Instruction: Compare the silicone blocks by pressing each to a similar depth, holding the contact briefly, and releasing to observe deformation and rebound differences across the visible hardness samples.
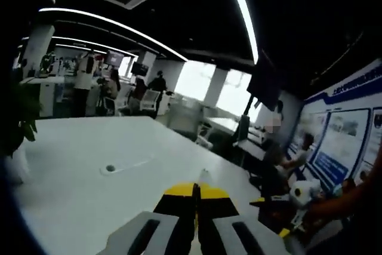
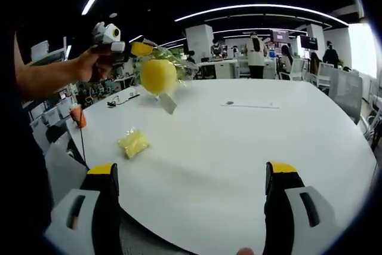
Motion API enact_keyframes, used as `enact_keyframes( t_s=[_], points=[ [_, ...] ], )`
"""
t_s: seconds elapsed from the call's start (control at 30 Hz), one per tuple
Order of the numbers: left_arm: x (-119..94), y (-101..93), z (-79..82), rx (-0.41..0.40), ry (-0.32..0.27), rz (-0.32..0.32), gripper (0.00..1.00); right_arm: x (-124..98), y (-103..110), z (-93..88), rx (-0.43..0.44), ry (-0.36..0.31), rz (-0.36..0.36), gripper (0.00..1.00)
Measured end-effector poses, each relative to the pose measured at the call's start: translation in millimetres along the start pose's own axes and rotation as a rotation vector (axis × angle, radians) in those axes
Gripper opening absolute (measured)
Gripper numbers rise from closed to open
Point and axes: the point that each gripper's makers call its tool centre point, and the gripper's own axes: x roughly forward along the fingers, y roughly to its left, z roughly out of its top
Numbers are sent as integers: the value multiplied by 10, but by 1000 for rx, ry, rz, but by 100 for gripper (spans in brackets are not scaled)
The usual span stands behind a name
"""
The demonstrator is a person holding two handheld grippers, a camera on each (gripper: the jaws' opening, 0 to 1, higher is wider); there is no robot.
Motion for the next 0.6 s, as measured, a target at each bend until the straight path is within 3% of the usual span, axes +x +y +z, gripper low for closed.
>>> enact_keyframes(
  t_s=[0.27, 0.6],
  points=[
    [-137, -55, 148, -4, -35, -4, 0, 3, 17, 107, -10, -16, 10, 96],
    [-233, -300, 348, -4, -82, -39, 0, 41, 9, 330, -27, -54, 25, 96]
  ],
)
